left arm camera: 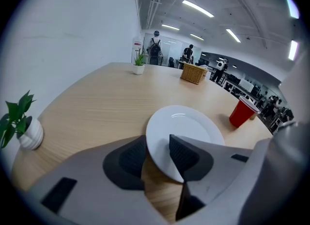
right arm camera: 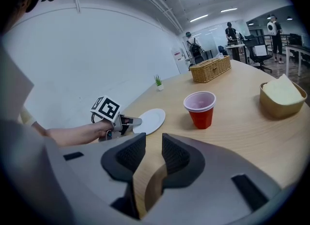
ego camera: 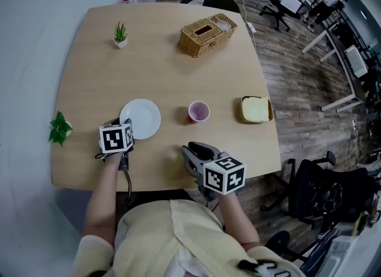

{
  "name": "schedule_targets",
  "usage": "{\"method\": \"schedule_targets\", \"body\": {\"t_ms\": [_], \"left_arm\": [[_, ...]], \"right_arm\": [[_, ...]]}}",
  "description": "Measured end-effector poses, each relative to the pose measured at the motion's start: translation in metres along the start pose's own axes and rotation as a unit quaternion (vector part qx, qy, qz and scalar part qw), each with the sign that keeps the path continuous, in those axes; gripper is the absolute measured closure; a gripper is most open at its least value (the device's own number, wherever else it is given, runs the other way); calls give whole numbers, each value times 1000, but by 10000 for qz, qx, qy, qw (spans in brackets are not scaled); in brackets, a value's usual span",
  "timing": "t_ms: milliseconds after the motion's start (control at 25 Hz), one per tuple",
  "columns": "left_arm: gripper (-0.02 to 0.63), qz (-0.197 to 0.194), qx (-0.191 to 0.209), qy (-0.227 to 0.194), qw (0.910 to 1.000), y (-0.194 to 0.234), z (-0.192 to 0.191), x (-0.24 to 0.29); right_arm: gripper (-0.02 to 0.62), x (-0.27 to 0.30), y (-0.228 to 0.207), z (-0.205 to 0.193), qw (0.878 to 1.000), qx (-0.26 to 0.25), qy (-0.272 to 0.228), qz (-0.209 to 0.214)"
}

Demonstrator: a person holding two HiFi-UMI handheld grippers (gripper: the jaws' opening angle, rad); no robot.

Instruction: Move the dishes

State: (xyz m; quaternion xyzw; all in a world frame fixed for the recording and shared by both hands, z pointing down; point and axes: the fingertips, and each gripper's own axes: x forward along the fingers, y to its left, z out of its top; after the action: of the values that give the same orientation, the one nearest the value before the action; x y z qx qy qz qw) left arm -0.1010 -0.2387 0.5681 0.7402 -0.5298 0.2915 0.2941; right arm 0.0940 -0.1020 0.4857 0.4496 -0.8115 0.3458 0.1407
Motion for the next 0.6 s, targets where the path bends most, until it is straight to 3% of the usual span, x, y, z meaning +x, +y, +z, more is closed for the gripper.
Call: {"method": "schedule_targets", "body": {"t_ms": [400, 600], "left_arm": [[488, -121, -517, -43, 9986, 8, 0, -3], [516, -311, -627, -524, 9962, 5, 14, -13]], "right_arm": [[491, -1, 0, -1, 10000, 4, 7, -73], [499, -1, -1, -3, 9999, 40, 34, -117]]}}
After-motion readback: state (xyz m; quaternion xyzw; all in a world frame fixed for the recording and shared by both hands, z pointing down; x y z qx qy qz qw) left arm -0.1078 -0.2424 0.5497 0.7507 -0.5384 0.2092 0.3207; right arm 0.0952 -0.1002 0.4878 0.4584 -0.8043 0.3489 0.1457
